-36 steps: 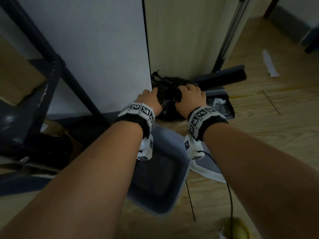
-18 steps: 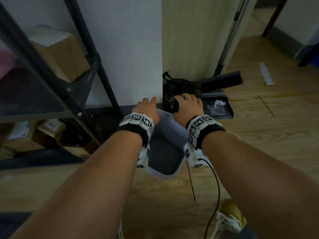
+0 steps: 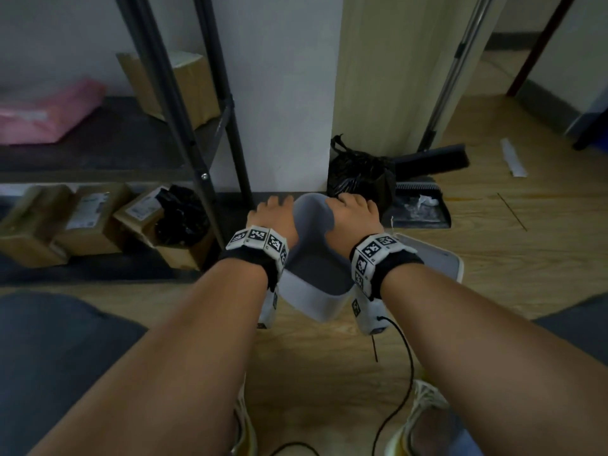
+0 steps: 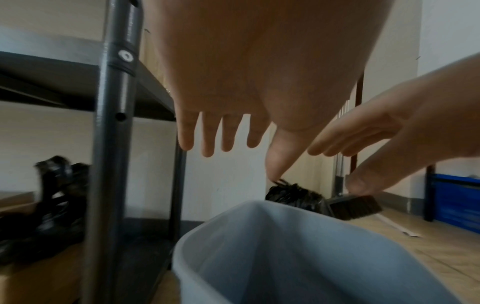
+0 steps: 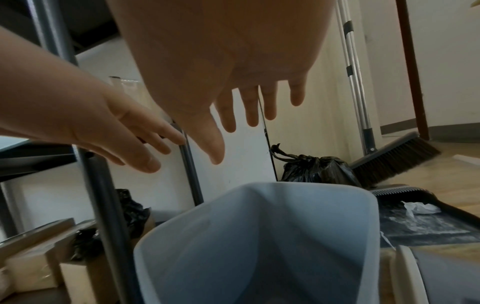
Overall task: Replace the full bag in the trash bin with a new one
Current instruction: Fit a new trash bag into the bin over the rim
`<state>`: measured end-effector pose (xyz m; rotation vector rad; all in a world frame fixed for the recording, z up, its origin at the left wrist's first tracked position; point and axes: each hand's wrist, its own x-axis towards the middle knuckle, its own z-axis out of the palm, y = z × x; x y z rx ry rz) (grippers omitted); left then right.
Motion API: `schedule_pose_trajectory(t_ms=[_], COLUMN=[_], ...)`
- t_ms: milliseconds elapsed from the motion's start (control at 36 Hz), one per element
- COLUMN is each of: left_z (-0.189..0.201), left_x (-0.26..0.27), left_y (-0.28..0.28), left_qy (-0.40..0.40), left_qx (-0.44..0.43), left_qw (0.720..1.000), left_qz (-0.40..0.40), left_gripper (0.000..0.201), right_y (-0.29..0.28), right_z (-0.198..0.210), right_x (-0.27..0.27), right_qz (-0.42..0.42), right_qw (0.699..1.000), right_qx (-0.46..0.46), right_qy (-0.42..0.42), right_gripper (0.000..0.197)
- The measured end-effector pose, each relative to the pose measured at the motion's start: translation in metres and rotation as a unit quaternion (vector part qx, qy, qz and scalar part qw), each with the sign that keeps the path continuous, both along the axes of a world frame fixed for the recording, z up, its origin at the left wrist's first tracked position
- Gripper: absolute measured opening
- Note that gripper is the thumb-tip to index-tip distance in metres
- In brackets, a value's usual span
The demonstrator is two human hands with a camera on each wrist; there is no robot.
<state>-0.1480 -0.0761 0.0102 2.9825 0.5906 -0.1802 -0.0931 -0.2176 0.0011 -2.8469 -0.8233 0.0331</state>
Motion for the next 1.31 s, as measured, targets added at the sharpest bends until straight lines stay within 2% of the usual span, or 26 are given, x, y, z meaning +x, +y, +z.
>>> schedule_pose_trajectory(t_ms=[139, 361, 639, 750, 917, 1056, 1222, 1306], left_z=[-0.005, -0.014, -0.026, -0.029, -0.031, -0.037, -0.058, -0.065], left_x=[-0.028, -0.066, -0.116, -0.127, -0.126, -0.114, -0.112, -0.107], left_y=[0.009, 0.045, 0.112, 0.136, 0.161, 0.185, 0.221, 0.235], left_qy=[0.006, 0.022, 0.070, 0.077, 0.079, 0.069, 0.088, 0.072], left_qx=[0.006, 0.015, 0.021, 0.026, 0.007, -0.003, -0.018, -0.031], left_qw=[1.000, 0.999, 0.989, 0.983, 0.970, 0.971, 0.958, 0.957], left_qz=[0.006, 0.036, 0.128, 0.163, 0.231, 0.230, 0.273, 0.278], left_gripper=[0.070, 0.046, 0.047, 0.045, 0.040, 0.044, 0.041, 0.039], right_y=[0.013, 0.048, 0.115, 0.145, 0.183, 0.214, 0.248, 0.264], right_z=[-0.002, -0.003, -0.011, -0.018, -0.026, -0.033, -0.049, -0.055], right_x=[-0.026, -0.058, -0.087, -0.097, -0.101, -0.097, -0.085, -0.077], right_qz=[0.027, 0.080, 0.167, 0.192, 0.231, 0.244, 0.222, 0.205], right_qw=[1.000, 0.996, 0.984, 0.976, 0.965, 0.963, 0.969, 0.973], right_qx=[-0.015, -0.028, 0.013, 0.018, 0.002, 0.004, -0.002, -0.005], right_qy=[0.005, 0.037, 0.057, 0.097, 0.124, 0.117, 0.106, 0.105], right_gripper=[0.066, 0.067, 0.062, 0.063, 0.064, 0.063, 0.064, 0.064])
